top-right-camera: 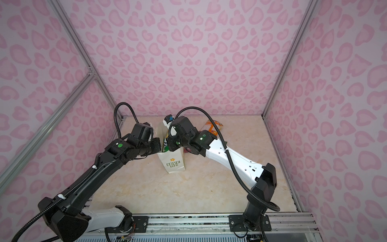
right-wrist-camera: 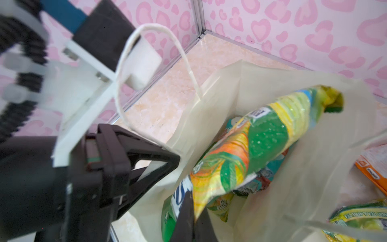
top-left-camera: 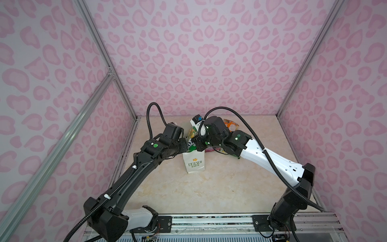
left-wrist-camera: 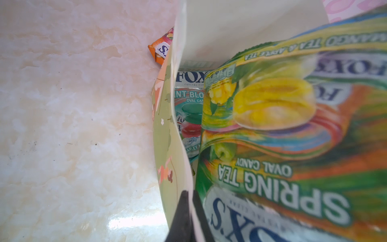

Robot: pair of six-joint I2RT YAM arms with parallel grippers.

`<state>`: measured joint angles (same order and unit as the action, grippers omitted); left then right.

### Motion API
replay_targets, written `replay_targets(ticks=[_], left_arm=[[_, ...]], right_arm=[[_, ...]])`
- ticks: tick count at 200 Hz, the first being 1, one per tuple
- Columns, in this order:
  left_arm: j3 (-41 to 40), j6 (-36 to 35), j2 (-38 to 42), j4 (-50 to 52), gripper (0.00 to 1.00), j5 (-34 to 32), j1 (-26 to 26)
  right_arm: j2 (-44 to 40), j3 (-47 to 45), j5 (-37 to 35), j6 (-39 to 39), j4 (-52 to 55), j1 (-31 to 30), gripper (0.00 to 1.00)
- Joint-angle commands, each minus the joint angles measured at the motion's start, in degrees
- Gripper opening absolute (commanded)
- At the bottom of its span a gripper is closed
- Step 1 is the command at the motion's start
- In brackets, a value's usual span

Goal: Place the snacks into the paper bag
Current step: Place the snack in the paper bag.

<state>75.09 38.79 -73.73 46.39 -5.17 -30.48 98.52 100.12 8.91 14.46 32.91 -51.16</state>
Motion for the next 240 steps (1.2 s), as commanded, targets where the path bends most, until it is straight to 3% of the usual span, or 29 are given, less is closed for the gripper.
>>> replay_targets(ticks=[1, 53, 76, 103, 130, 146, 195, 240], left_arm=[[-0.1, -0.2, 0.3, 0.2, 0.03, -0.1, 0.0], [0.1, -0.4, 0.2, 0.2, 0.03, -0.2, 0.0], [0.3, -0.4, -0.2, 0.2, 0.03, -0.2, 0.0], [0.6, -0.5, -0.7, 0.0, 0.03, 0.0, 0.0], [0.9, -0.7, -1.0, 0.2, 0.03, -0.2, 0.0], [1.1, -0.7, -0.9, 0.5, 0.03, -0.5, 0.0], [0.8, -0.7, -0.7, 0.7, 0.03, -1.1, 0.0], [1.2, -0.9, -1.1, 1.5, 0.02, -2.2, 0.0]], right_arm=[[1.9, 2.1, 0.7, -1.3, -0.5, 0.6, 0.0], [8.2, 9.8, 2.2, -2.8, 4.8, 2.2, 0.0], [8.8, 8.3, 4.0, -2.3, 4.3, 2.1, 0.0], [9.1, 7.2, 1.2, -1.5, 4.8, 2.3, 0.33], [7.3, 6.5, -5.9, -1.4, 4.1, 1.8, 0.51], [6.3, 6.6, -8.9, -2.0, 4.0, 1.2, 0.55], [2.7, 6.4, -9.3, -3.9, 2.8, -0.4, 0.66], [-6.7, -0.6, -12.4, -4.0, -2.9, -0.4, 0.78]])
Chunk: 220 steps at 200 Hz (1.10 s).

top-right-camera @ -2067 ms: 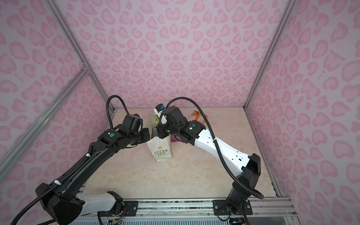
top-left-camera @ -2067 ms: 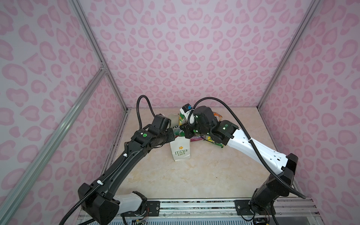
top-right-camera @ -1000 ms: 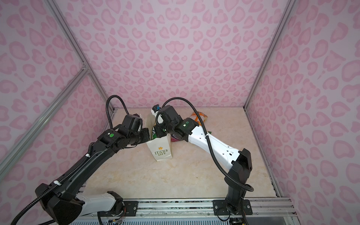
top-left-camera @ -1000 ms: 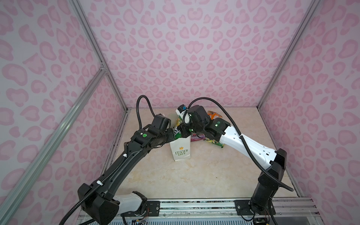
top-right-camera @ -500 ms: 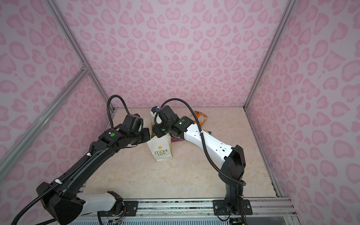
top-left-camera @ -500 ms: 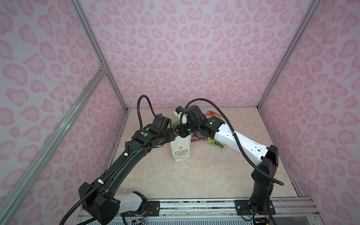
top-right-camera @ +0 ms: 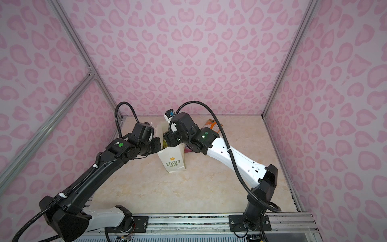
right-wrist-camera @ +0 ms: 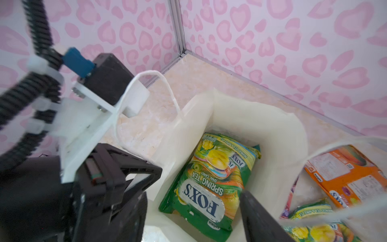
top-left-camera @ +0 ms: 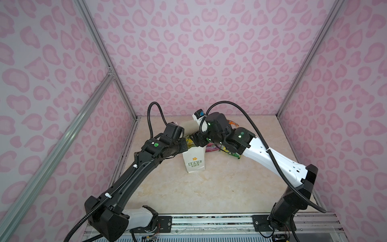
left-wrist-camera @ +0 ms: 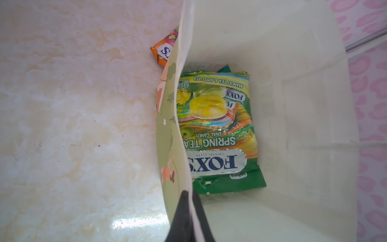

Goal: Place the snacks into the paper bag
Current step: Place the snack in the paper bag, then pick up the snack from the top-center of the table.

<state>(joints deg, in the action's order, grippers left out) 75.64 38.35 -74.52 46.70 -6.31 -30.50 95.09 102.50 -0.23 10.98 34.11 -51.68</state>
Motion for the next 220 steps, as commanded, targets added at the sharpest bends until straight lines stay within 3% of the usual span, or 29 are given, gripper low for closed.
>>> replay_targets(ticks=[1, 68, 99, 132, 166, 220], left_arm=[[0.7, -0.5, -0.3, 1.2, 0.03, -1.1, 0.0], [0.7, -1.3, -0.4, 1.8, 0.03, -2.6, 0.0], [0.6, -1.8, -0.4, 1.8, 0.03, -2.6, 0.0], [0.1, -2.0, -0.5, 1.5, 0.03, -1.9, 0.0], [0.1, -2.1, -0.7, 1.6, 0.03, -1.3, 0.0], [-0.1, -2.3, -1.5, 1.1, 0.03, -0.8, 0.0]], right_arm=[[-3.5, -3.1, -3.4, -0.5, -4.1, 0.1, 0.78], [-18.7, -19.5, -7.9, 3.5, -7.8, 5.7, 0.87], [-27.3, -31.0, -6.6, 8.9, -9.7, 13.4, 0.9], [-34.4, -45.6, 0.0, 13.8, -15.3, 24.7, 0.94], [-33.6, -56.8, 9.6, 19.3, -23.4, 34.5, 0.94], [-20.6, -61.2, 14.1, 22.4, -35.9, 39.7, 0.93]])
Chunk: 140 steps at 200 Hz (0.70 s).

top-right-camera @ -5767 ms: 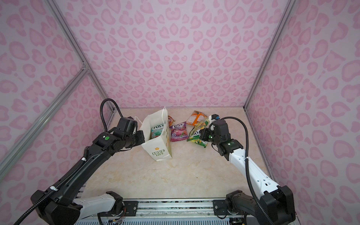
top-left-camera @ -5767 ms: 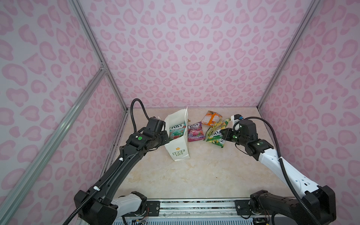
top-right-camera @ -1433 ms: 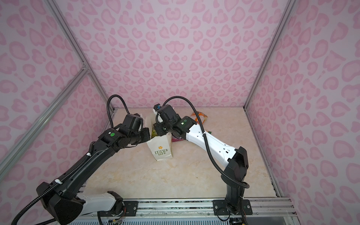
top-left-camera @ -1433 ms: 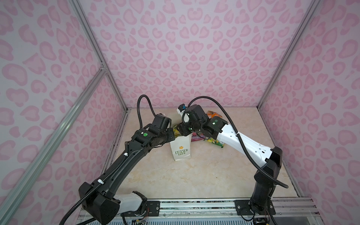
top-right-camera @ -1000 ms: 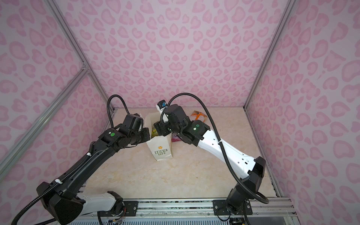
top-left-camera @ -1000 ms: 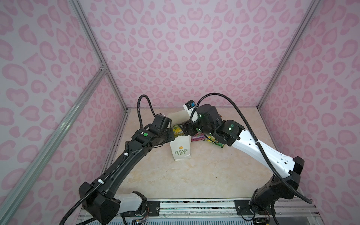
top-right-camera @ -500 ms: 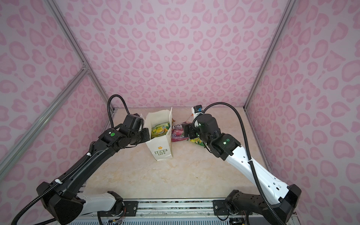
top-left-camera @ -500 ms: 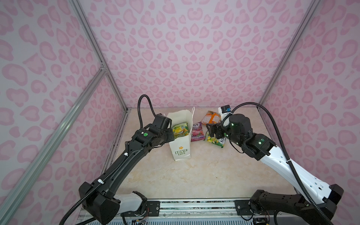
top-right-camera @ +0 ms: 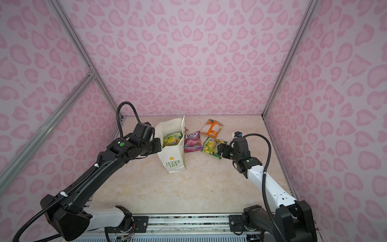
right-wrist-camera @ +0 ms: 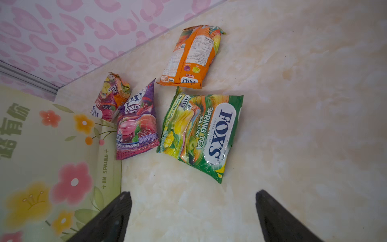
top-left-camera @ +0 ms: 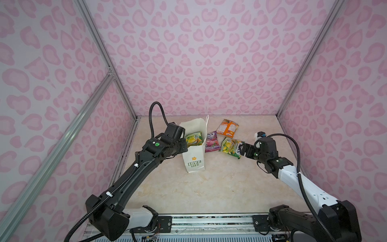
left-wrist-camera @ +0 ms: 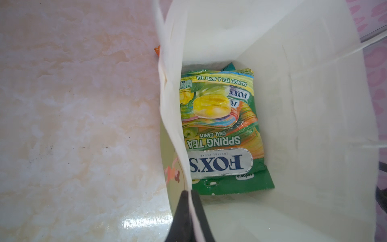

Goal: Place the snacks into the paper bag
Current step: Pick up the snack from the top-center of the table.

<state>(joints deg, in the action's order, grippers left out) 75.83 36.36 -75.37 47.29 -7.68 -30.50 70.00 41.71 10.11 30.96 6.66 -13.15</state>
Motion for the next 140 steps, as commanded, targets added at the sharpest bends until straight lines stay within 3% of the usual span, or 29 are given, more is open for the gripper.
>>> replay_targets(ticks=[1, 61, 140], left_arm=[[-0.3, -0.4, -0.7, 0.6, 0.03, 0.6, 0.0], [-0.6, -0.4, -0.3, 0.4, 0.03, 0.7, 0.0], [0.2, -0.3, -0.6, 0.6, 0.03, 1.5, 0.0]], right_arm=[[4.8, -0.4, 3.8, 2.5, -8.6, 1.2, 0.93], [19.1, 1.6, 8.3, 4.3, -18.9, 4.3, 0.91], [27.6, 5.6, 11.5, 5.3, -23.0, 6.0, 0.9]])
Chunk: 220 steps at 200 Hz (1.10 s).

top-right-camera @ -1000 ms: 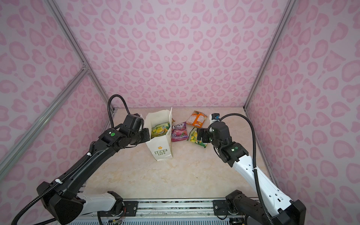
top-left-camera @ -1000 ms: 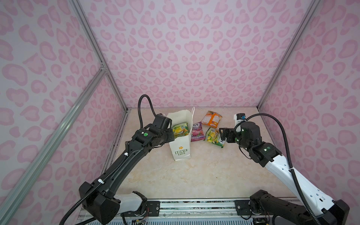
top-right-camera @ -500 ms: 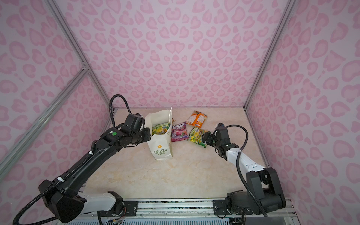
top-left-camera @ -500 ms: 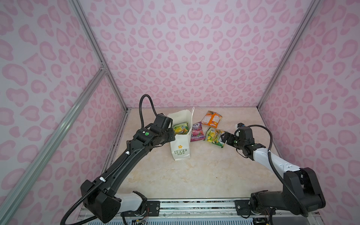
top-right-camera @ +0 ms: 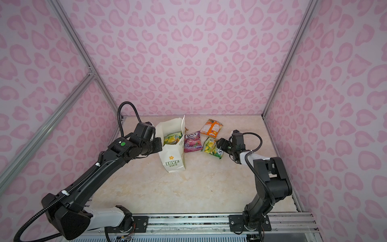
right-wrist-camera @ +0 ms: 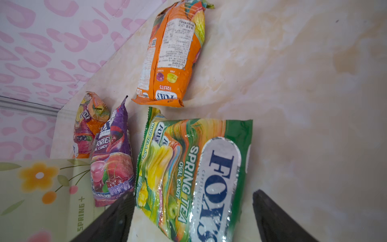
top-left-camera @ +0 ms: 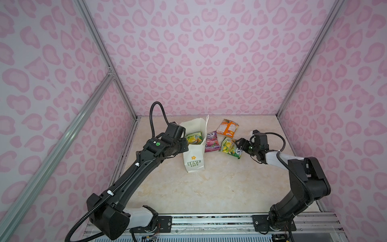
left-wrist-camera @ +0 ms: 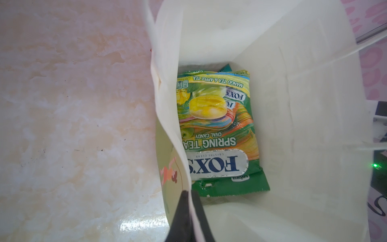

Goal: Place the snacks into the paper bag
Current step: Pick up the snack from the top-center of the table.

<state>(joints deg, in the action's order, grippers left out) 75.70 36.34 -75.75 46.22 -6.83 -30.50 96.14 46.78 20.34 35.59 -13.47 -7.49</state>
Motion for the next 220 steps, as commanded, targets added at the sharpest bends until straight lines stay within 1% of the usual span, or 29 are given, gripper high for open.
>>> replay_targets(ticks=[1, 24, 55, 100, 146, 177, 197, 220], left_arm=[[0.3, -0.3, -0.3, 1.6, 0.03, 0.7, 0.0], [0.5, -0.2, -0.2, 1.6, 0.03, 0.7, 0.0], [0.8, -0.1, -0.1, 2.1, 0.03, 0.7, 0.0], [1.0, 0.0, -0.4, 2.1, 0.03, 0.9, 0.0], [0.8, 0.1, -0.1, 2.2, 0.03, 0.7, 0.0], [0.7, 0.3, -0.1, 2.2, 0.03, 0.9, 0.0], [0.7, 0.3, 0.2, 2.2, 0.03, 0.8, 0.0], [0.9, 0.4, 0.2, 2.2, 0.03, 0.8, 0.0]], right_arm=[[1.6, 0.6, 1.4, 0.8, -2.9, 0.4, 0.9], [4.2, 2.6, 3.1, 0.7, -2.6, 0.9, 0.89], [5.2, 3.2, 1.0, 0.1, -0.7, 1.9, 0.89], [8.6, 5.6, 1.7, 0.1, -0.4, 2.6, 0.88], [12.6, 8.7, 5.8, -0.6, -0.8, 1.3, 0.87], [15.4, 9.5, 8.3, 0.3, -3.0, 1.2, 0.87], [16.3, 9.7, 8.8, 0.3, -3.6, 1.2, 0.84], [16.7, 9.2, 9.3, 0.5, -4.3, 1.2, 0.75]])
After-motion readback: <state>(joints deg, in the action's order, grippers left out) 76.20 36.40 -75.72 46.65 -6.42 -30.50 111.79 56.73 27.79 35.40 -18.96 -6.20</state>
